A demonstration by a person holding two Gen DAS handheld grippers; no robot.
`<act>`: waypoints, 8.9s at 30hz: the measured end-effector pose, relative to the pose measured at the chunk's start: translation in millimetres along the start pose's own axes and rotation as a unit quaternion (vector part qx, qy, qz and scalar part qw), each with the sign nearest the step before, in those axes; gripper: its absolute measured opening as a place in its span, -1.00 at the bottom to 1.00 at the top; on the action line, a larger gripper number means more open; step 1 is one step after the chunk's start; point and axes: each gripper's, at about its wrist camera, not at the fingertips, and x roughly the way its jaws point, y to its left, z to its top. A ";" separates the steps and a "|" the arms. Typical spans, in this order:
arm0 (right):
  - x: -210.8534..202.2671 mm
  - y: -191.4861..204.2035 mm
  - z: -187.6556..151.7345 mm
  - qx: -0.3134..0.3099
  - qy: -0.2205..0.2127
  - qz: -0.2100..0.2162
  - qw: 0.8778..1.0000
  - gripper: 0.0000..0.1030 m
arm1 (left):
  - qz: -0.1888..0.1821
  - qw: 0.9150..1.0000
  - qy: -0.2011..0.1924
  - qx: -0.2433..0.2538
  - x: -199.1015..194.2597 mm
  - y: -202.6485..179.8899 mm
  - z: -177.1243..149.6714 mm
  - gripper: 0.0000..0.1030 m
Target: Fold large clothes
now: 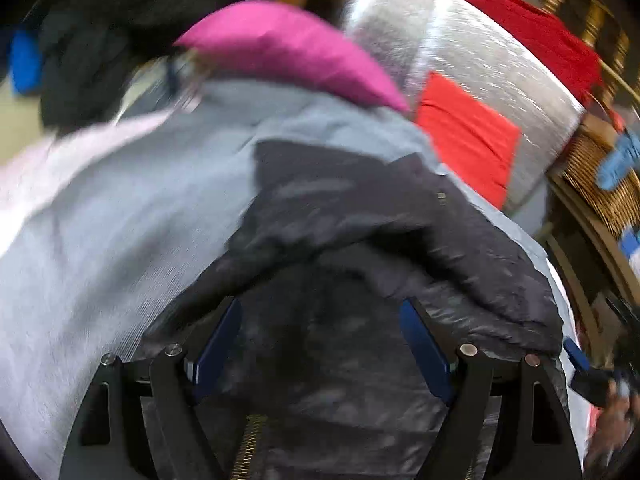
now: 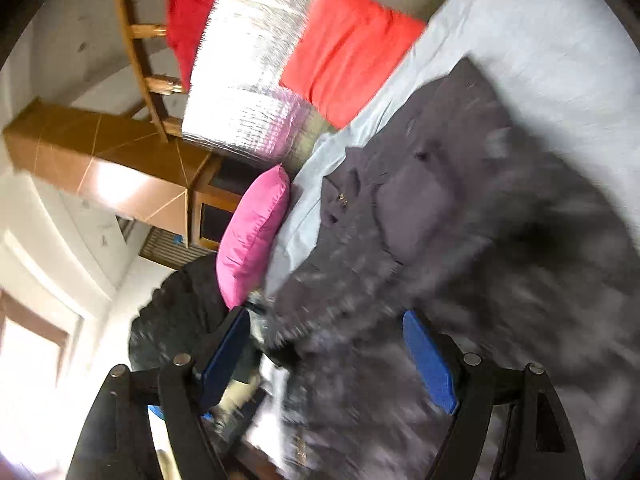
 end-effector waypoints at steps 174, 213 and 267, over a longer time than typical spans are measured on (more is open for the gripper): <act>50.2 11.8 61.3 -0.062 0.017 -0.106 0.992 0.31 | 0.018 0.989 0.031 0.146 74.4 -117.9 51.3 0.83; -36.6 -25.8 84.0 -0.096 -0.005 -0.176 0.980 0.41 | 0.043 0.993 0.062 0.094 78.6 -39.0 94.1 0.87; 63.1 35.9 65.2 -0.230 0.050 -0.208 0.949 0.54 | -0.025 0.974 0.058 0.218 52.8 -92.7 71.3 0.48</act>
